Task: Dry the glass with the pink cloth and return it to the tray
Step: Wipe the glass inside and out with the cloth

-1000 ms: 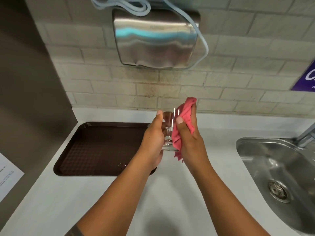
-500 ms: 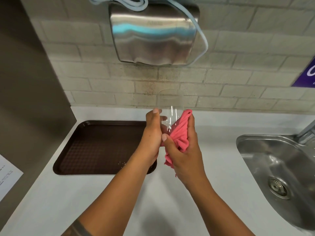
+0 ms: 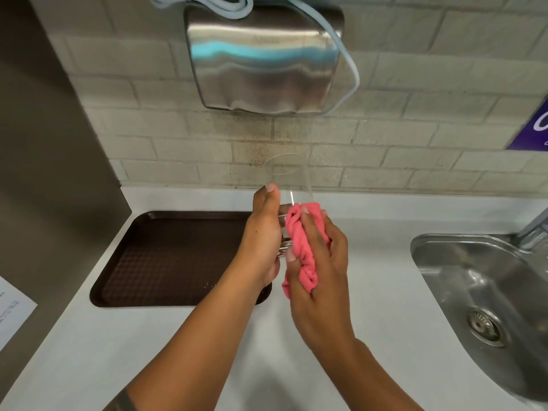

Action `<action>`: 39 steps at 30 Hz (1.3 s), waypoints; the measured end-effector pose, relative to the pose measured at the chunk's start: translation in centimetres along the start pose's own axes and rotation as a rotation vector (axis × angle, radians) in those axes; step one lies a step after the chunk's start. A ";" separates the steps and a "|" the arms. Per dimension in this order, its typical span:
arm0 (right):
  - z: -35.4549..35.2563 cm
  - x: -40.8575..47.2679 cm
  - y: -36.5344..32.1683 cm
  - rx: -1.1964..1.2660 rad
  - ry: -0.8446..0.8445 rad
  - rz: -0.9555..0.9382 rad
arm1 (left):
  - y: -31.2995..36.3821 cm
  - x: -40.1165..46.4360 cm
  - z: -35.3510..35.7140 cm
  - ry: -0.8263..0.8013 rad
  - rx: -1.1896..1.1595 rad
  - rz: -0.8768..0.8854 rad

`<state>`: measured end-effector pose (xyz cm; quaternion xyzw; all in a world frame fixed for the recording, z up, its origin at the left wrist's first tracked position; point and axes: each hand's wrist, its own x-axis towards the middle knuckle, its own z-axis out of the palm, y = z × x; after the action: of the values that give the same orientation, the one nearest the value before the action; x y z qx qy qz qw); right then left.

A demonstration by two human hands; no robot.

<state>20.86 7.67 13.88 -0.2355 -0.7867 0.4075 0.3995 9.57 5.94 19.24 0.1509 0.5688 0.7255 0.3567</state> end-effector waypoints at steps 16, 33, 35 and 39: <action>-2.5 7.8 -3.1 0.109 -0.144 0.122 | -1.1 0.9 -0.5 -0.141 -0.072 0.025; -0.6 4.5 -3.3 -0.490 -0.071 -0.169 | -1.2 1.1 -0.8 -0.147 -0.151 -0.023; -0.7 6.5 -3.8 -0.503 -0.069 -0.158 | -1.1 1.0 -0.8 -0.160 -0.082 0.053; -1.8 8.8 -3.5 -0.075 -0.109 0.037 | -1.1 1.0 -0.6 -0.141 0.002 0.094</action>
<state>17.16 12.61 21.26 -0.2422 -0.8175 0.3972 0.3395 8.83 6.27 17.86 0.2283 0.5353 0.7285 0.3614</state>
